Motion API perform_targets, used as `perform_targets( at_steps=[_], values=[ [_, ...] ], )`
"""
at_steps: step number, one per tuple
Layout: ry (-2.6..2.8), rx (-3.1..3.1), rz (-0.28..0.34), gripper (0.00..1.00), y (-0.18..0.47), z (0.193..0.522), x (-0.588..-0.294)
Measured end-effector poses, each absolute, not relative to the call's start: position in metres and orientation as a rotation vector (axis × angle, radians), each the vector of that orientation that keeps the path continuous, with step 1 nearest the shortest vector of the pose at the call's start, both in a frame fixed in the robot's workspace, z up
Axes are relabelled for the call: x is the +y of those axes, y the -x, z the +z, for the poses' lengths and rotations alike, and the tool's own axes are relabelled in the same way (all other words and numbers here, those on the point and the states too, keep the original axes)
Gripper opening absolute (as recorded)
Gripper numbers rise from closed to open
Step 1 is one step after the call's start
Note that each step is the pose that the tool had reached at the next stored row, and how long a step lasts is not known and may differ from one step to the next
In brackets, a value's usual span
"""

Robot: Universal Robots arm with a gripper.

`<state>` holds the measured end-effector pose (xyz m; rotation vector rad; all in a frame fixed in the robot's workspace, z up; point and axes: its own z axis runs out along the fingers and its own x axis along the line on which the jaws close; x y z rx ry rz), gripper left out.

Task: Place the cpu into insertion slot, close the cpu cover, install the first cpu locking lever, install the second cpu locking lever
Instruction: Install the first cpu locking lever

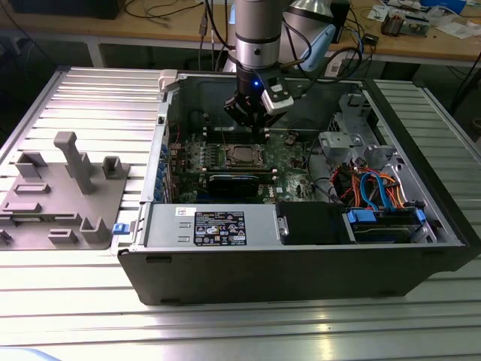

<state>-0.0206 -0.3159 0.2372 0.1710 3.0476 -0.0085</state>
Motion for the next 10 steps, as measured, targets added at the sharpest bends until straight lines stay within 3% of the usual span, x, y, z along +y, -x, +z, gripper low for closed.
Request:
perform_targets(
  at_steps=[10],
  values=[
    [-0.044,3.052,-0.014,0.11,0.0205,0.2371,-0.3159]
  ],
)
